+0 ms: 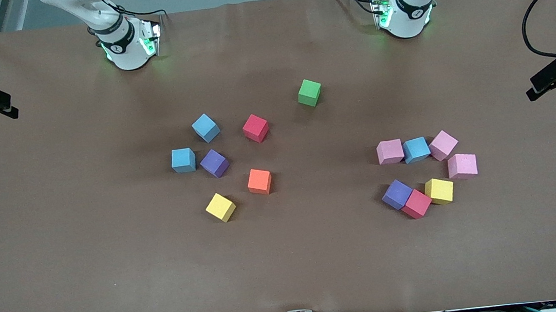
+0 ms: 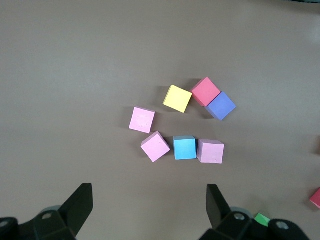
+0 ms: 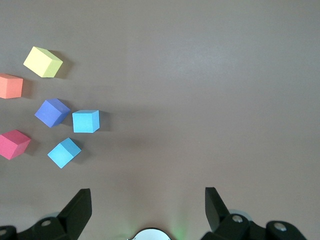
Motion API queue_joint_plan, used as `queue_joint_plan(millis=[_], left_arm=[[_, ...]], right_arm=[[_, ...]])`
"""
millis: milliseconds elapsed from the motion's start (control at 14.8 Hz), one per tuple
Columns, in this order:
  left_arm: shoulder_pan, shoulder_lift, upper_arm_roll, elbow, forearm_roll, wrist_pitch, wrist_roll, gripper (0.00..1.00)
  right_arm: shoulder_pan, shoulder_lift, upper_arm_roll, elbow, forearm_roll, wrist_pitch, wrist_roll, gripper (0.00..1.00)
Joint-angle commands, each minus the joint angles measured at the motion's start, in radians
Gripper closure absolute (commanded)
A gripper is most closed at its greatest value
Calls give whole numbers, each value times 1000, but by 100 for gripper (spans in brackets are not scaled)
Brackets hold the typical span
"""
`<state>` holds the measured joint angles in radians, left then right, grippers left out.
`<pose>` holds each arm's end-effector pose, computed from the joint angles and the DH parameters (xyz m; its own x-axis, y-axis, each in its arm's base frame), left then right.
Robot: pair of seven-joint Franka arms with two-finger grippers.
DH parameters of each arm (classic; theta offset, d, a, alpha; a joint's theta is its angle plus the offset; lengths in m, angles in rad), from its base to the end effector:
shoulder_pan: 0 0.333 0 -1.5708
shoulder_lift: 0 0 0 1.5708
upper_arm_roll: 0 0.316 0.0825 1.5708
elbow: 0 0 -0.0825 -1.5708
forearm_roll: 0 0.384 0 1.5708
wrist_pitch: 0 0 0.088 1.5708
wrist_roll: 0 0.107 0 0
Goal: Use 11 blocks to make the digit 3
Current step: 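Move the left gripper over to the green cube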
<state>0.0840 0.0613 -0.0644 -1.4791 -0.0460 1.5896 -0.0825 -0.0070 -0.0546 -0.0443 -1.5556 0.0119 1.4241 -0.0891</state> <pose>0.5761 0.0077 0.6351 0.9937 0.1030 0.0450 0.1005 -0.9935 0.0538 0.5213 -0.0261 0.6486 0.9964 0.0399 -0.0753 0.0384 -0.9990 -0.0211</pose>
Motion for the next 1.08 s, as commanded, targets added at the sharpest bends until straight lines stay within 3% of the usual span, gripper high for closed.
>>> queue_joint_plan(millis=[0, 541, 1014], left_arm=[[-4, 2, -5, -1, -14, -17, -2, 0], [-6, 84, -182, -18, -12, -37, -115, 0], [-104, 143, -203, -27, -8, -31, -178, 0]], right_arm=[[1, -31, 4, -34, -12, 19, -26, 0], [1, -31, 4, -32, -13, 26, -29, 0], [-2, -27, 3, -17, -12, 10, -23, 0]])
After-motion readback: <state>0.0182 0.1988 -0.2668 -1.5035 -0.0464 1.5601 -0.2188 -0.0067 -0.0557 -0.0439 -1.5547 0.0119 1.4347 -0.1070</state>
